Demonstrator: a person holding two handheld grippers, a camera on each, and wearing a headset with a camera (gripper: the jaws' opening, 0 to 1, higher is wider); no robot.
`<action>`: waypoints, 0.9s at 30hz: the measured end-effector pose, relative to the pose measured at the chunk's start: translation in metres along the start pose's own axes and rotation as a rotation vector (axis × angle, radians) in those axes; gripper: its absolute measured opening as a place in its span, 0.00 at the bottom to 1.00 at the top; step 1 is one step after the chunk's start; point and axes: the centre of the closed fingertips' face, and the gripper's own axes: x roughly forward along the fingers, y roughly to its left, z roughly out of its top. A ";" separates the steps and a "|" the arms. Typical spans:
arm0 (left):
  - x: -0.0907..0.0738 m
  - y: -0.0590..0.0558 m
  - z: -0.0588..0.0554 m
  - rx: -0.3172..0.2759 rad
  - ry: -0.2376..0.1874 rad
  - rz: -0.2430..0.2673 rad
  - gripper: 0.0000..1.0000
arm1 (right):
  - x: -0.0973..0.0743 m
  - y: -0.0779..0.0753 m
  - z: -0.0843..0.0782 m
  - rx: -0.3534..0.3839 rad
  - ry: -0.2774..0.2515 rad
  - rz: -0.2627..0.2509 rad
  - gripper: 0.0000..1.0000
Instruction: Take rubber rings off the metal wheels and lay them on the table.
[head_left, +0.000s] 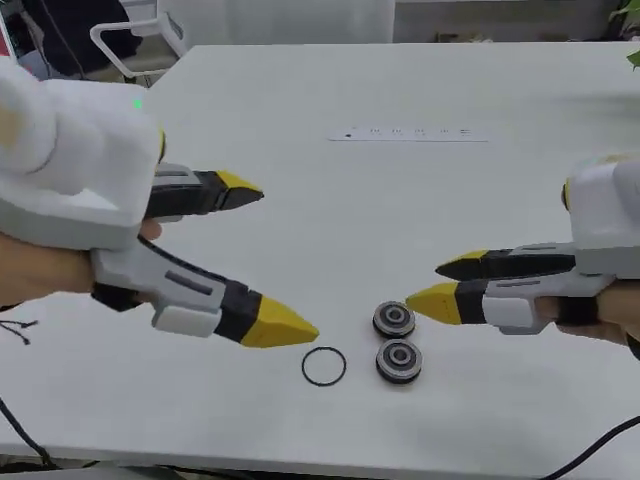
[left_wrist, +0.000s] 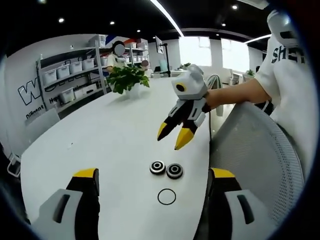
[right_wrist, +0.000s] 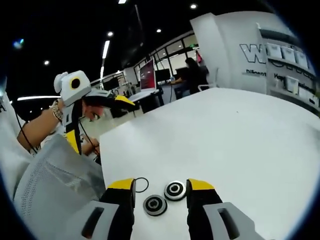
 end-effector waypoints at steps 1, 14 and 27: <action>0.004 0.000 0.001 0.009 0.004 -0.006 0.86 | 0.000 0.001 -0.001 0.009 0.001 0.005 0.38; 0.045 0.009 0.011 0.047 -0.078 0.005 0.60 | 0.011 -0.003 -0.026 0.042 0.073 -0.010 0.37; 0.077 -0.017 -0.027 0.012 -0.047 -0.031 0.43 | 0.018 0.004 -0.051 0.006 0.162 0.034 0.37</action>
